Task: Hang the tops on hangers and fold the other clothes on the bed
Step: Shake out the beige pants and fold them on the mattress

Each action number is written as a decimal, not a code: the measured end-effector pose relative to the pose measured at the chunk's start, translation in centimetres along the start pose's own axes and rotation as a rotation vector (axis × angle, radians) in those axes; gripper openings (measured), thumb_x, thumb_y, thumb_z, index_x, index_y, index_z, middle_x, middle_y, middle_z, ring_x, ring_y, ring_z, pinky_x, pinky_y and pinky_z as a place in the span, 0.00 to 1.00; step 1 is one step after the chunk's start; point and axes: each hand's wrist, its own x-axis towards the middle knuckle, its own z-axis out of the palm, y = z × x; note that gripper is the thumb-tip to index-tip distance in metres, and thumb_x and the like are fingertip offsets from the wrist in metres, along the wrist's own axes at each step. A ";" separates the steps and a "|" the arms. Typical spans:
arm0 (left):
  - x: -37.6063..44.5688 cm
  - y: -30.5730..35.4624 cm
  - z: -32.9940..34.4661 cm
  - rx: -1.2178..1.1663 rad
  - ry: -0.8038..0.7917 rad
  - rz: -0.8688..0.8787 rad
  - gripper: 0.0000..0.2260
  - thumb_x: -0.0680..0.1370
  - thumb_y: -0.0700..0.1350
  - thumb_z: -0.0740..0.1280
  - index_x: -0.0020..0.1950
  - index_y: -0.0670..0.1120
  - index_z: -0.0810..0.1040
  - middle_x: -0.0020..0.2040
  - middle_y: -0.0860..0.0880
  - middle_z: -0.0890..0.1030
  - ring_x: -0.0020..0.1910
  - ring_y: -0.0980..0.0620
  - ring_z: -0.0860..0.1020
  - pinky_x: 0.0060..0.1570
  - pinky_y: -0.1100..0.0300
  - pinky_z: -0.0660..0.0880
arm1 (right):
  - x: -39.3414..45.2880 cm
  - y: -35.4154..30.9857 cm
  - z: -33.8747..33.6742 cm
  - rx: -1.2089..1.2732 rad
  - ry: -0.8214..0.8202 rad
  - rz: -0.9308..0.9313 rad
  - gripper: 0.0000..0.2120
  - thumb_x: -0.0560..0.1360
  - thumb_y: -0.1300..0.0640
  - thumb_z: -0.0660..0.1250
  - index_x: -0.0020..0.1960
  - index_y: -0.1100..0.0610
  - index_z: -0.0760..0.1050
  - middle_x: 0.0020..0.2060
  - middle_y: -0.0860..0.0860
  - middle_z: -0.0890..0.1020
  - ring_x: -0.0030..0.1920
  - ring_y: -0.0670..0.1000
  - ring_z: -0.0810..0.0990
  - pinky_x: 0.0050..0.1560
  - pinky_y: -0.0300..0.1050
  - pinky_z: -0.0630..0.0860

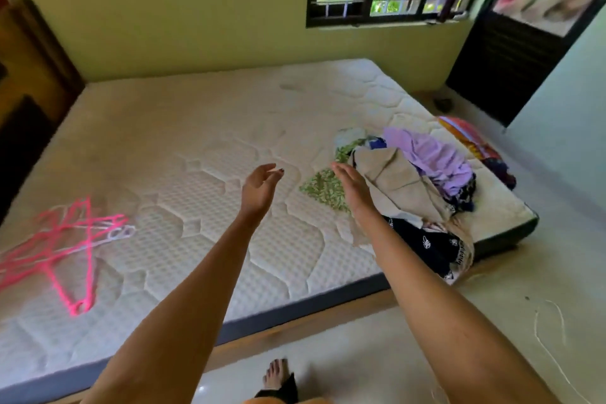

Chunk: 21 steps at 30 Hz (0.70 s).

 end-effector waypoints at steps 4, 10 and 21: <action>4.5 -0.1 4.2 0.065 -0.121 -0.036 0.22 0.71 0.53 0.63 0.59 0.43 0.78 0.59 0.43 0.79 0.57 0.43 0.77 0.61 0.48 0.72 | 3.1 0.8 -2.4 0.033 0.129 0.082 0.15 0.79 0.53 0.59 0.62 0.58 0.74 0.63 0.55 0.76 0.62 0.50 0.73 0.59 0.41 0.67; 8.4 -0.8 9.7 0.062 -0.173 -0.071 0.15 0.76 0.51 0.59 0.53 0.43 0.79 0.56 0.41 0.80 0.56 0.41 0.77 0.61 0.45 0.72 | 5.5 3.0 -5.9 0.022 0.222 0.153 0.15 0.79 0.53 0.61 0.61 0.60 0.75 0.55 0.50 0.77 0.56 0.47 0.73 0.47 0.30 0.69; 14.0 -3.4 24.4 0.240 -0.258 -0.172 0.12 0.79 0.44 0.60 0.52 0.36 0.77 0.48 0.37 0.79 0.48 0.42 0.77 0.48 0.53 0.71 | 16.0 13.4 -16.1 -0.080 0.217 0.439 0.19 0.75 0.53 0.66 0.63 0.61 0.72 0.51 0.49 0.74 0.54 0.50 0.73 0.54 0.41 0.67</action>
